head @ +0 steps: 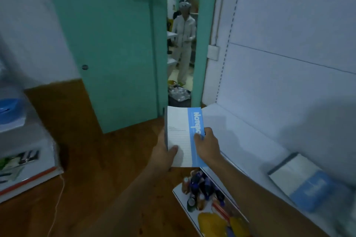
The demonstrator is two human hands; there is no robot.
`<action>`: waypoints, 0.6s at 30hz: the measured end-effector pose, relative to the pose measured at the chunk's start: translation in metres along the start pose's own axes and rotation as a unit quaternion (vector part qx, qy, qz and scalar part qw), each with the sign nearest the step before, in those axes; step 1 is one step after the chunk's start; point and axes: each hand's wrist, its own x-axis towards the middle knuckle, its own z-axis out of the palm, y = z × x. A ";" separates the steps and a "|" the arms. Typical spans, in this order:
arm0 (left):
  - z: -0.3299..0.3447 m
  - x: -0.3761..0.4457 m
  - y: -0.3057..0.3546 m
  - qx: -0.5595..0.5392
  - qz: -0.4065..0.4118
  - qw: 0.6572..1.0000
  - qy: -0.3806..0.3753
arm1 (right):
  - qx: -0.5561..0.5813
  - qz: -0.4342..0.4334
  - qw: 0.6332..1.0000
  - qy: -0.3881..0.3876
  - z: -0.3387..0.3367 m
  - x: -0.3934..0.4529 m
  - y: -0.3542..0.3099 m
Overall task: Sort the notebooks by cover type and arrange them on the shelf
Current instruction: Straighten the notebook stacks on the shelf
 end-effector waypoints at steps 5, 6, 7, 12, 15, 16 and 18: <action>0.090 0.039 0.020 -0.021 0.066 0.990 -0.124 | -0.013 0.077 0.991 0.109 -0.069 0.019 0.058; 0.110 0.044 0.023 -0.019 0.060 0.986 -0.155 | -0.016 0.095 0.987 0.131 -0.085 0.020 0.072; 0.130 0.047 0.027 -0.014 0.045 0.981 -0.186 | -0.018 0.115 0.981 0.152 -0.101 0.018 0.084; 0.225 0.047 0.045 0.014 0.045 0.945 -0.324 | -0.034 0.237 0.936 0.257 -0.172 0.008 0.147; 0.271 0.045 0.056 0.054 0.049 0.930 -0.360 | -0.030 0.272 0.920 0.279 -0.201 0.003 0.181; 0.285 0.045 0.057 0.067 0.058 0.924 -0.372 | -0.029 0.279 0.916 0.286 -0.208 0.001 0.190; 0.308 0.046 0.058 0.112 0.099 0.910 -0.386 | -0.014 0.289 0.908 0.303 -0.217 -0.001 0.206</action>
